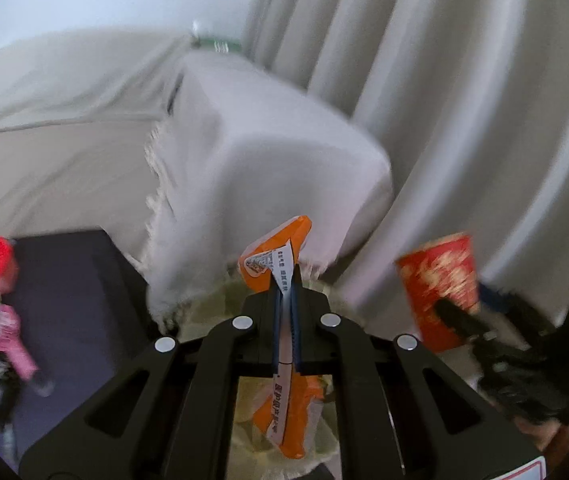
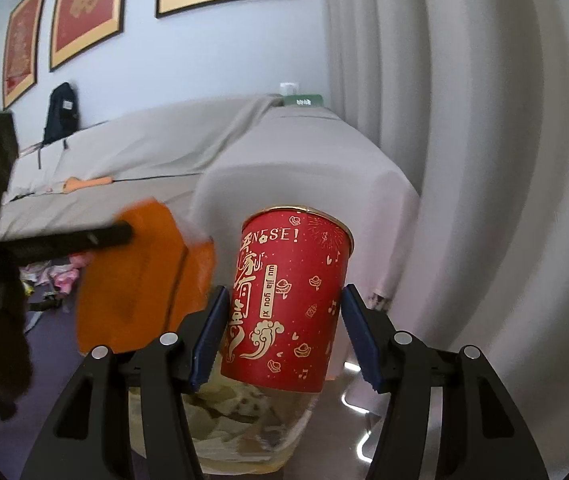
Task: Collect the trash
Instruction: 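Carry both items over the yellow-bagged bin and release them inside, then move both tools back over the table toward the snack wrappers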
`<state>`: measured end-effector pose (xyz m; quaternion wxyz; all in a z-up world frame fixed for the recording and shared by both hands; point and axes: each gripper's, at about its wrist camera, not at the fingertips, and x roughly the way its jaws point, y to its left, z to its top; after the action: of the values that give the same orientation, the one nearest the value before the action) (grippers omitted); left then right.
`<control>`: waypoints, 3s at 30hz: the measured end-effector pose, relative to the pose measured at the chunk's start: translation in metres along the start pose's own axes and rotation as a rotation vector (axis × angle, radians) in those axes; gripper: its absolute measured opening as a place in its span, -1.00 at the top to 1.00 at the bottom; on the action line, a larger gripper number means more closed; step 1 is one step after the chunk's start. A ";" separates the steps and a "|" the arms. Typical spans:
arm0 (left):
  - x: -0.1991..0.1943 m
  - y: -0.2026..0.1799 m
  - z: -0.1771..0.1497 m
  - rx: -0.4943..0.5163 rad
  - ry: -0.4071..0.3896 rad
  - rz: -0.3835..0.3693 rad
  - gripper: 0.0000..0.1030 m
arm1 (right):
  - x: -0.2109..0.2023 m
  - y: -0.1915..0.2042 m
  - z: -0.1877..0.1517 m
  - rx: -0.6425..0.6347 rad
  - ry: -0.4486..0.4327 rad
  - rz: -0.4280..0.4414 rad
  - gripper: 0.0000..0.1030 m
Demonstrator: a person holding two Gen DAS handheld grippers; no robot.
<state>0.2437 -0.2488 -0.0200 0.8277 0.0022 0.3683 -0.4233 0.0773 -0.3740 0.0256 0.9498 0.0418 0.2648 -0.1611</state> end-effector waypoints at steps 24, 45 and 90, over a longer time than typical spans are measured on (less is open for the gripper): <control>0.004 0.051 -0.028 -0.068 0.180 0.165 0.24 | 0.056 0.034 -0.011 -0.018 0.099 0.138 -0.06; -0.104 0.092 -0.059 -0.094 0.074 0.274 0.18 | 0.133 0.085 -0.059 -0.134 0.552 0.075 -0.11; -0.309 0.318 -0.186 -0.611 -0.021 0.440 -0.04 | 0.035 0.325 -0.018 -0.368 0.215 0.452 -0.30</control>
<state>0.2397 0.2298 -0.0645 0.8651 -0.1699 0.4599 -0.1059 0.2032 -0.0742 -0.0094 0.9198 -0.0563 0.3725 0.1102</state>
